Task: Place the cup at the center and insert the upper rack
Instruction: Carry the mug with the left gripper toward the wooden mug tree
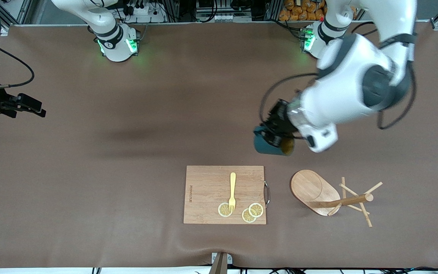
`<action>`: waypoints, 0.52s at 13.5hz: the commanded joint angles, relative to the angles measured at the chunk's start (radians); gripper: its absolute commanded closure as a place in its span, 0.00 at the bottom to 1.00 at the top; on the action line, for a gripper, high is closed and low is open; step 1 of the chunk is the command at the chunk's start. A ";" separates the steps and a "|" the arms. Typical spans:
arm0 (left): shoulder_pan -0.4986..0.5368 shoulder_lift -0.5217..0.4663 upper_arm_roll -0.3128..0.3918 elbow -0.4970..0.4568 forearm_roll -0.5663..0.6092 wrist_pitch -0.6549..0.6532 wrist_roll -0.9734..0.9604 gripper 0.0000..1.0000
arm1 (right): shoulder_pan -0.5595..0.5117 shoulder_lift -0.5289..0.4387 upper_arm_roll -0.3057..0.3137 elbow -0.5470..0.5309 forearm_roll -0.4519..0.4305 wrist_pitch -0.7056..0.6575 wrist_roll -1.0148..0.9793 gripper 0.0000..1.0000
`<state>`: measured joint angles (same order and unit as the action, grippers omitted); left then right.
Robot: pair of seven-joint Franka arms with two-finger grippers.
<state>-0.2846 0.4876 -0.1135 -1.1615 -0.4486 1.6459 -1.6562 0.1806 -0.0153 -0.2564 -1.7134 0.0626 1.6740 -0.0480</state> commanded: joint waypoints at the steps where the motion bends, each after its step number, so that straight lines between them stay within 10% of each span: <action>1: 0.141 -0.012 -0.014 -0.024 -0.158 -0.041 0.160 1.00 | 0.069 -0.064 0.000 -0.025 -0.061 -0.029 0.094 0.00; 7: 0.373 0.069 -0.012 -0.032 -0.490 -0.170 0.430 1.00 | 0.092 -0.074 0.003 -0.026 -0.063 -0.048 0.119 0.00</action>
<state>0.0373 0.5236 -0.1127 -1.1943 -0.8466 1.5183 -1.2886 0.2579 -0.0634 -0.2538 -1.7166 0.0171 1.6311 0.0408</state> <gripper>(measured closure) 0.793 0.000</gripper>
